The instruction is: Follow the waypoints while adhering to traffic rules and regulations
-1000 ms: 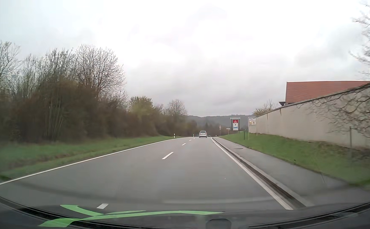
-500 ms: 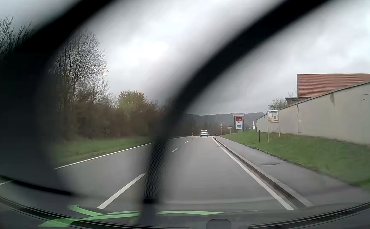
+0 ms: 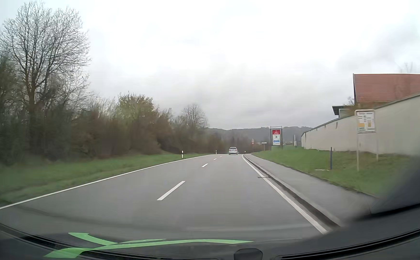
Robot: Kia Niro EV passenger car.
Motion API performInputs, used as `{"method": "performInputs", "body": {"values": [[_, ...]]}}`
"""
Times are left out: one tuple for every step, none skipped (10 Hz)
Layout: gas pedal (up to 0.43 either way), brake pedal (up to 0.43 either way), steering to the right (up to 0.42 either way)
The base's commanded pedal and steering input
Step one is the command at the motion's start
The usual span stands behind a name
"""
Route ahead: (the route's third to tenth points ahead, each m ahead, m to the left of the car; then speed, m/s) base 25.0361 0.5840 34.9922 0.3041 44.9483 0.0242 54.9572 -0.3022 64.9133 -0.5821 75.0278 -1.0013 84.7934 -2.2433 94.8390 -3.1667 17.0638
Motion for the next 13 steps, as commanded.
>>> {"method": "performInputs", "body": {"values": [[0.047,0.0,0.001],[0.028,0.0,0.001],[0.028,0.0,0.001],[0.028,0.0,0.001],[0.02,0.0,0.001],[0.0,0.0,0.001],[0.0,0.0,0.001],[0.0,0.0,0.0],[0.0,0.0,0.0],[0.0,0.0,0.0],[0.0,0.0,0.0],[0.0,0.0,0.0],[0.0,0.0,0.001]]}}
